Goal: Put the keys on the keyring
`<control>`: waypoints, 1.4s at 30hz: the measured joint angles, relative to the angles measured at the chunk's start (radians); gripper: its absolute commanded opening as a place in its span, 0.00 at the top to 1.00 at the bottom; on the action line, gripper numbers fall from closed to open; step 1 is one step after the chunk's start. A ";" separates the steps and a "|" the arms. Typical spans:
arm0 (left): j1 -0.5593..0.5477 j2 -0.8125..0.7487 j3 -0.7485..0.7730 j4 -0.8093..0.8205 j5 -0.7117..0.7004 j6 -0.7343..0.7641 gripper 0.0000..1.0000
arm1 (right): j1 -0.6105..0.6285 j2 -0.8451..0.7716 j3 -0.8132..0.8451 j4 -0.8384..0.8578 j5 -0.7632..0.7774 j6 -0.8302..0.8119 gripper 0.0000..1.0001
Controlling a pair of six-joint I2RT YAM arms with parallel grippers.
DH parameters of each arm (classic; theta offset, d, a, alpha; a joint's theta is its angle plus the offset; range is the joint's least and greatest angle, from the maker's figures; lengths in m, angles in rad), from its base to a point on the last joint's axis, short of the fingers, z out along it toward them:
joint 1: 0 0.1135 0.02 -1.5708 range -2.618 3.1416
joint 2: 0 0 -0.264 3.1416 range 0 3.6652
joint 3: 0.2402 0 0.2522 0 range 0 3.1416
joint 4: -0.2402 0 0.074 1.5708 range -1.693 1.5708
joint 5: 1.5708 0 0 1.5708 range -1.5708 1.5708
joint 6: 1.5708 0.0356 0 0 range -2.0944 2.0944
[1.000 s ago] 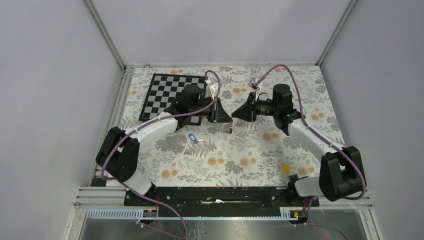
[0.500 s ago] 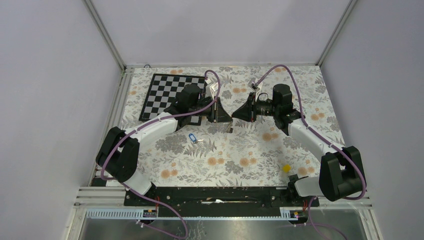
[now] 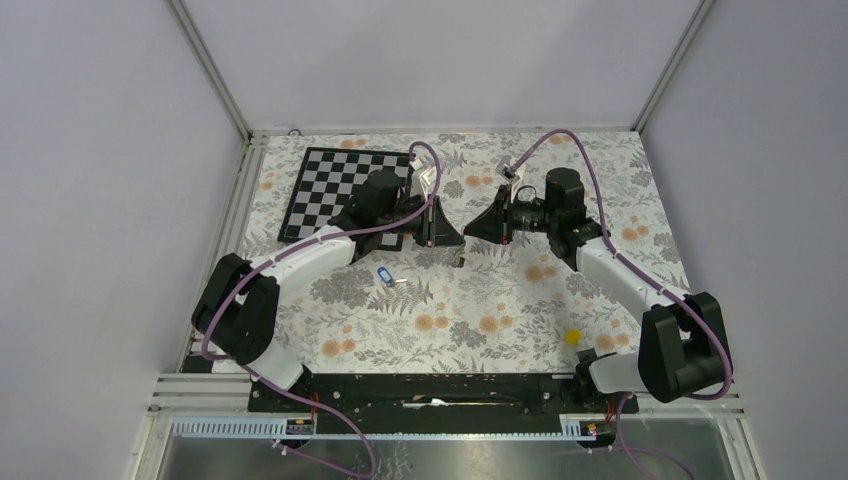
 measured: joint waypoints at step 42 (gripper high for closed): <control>0.000 0.000 0.000 0.003 0.006 -0.006 1.00 | -0.003 0.000 -0.010 0.002 -0.006 0.002 0.79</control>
